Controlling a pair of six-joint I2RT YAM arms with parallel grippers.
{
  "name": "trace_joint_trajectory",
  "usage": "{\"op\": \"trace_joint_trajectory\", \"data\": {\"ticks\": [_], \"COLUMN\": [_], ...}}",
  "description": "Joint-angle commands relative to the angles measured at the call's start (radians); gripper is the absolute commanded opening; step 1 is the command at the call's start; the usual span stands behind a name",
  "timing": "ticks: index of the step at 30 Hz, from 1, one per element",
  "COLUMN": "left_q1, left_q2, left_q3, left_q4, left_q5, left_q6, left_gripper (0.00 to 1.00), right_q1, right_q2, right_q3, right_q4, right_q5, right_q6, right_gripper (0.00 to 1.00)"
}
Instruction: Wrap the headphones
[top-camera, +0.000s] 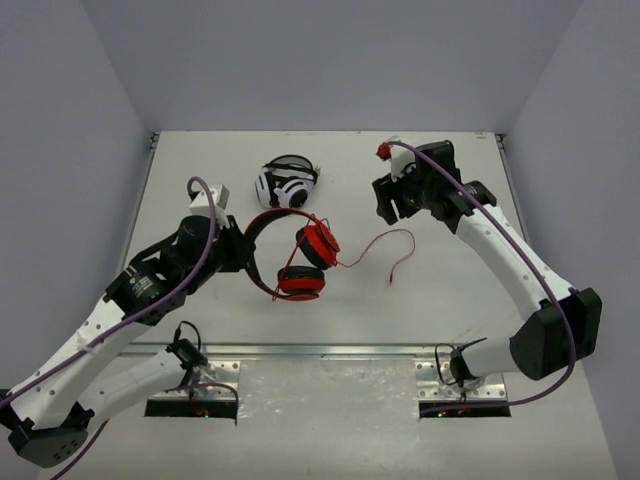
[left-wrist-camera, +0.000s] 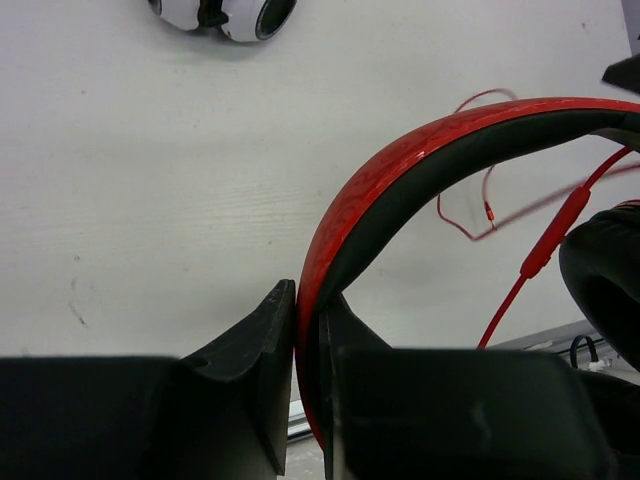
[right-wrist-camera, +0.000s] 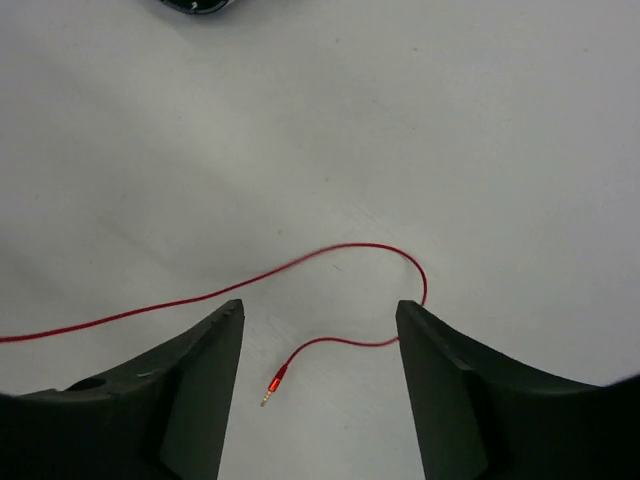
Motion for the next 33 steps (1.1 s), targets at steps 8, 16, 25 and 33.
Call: {"op": "trace_joint_trajectory", "data": {"ticks": [8, 16, 25, 33], "left_q1": [-0.009, -0.007, -0.007, -0.007], "left_q2": [0.035, 0.047, 0.061, 0.070], "left_q3": [0.189, 0.258, 0.230, 0.261], "left_q4": [-0.071, -0.092, -0.040, -0.031], "left_q5": [0.013, 0.005, 0.055, 0.086], "left_q6": [-0.031, -0.014, -0.011, -0.031], "left_gripper": [0.00, 0.00, 0.00, 0.00], "right_q1": [-0.064, -0.015, 0.114, 0.140], "right_q2": [-0.145, -0.303, -0.197, -0.088], "right_q3": [-0.164, -0.470, -0.402, -0.402], "right_q4": [0.114, 0.693, 0.625, 0.793], "right_q5": [-0.473, -0.782, -0.720, -0.730], "right_q6": [0.067, 0.377, 0.219, 0.271], "right_gripper": [0.94, 0.99, 0.99, 0.83]}}
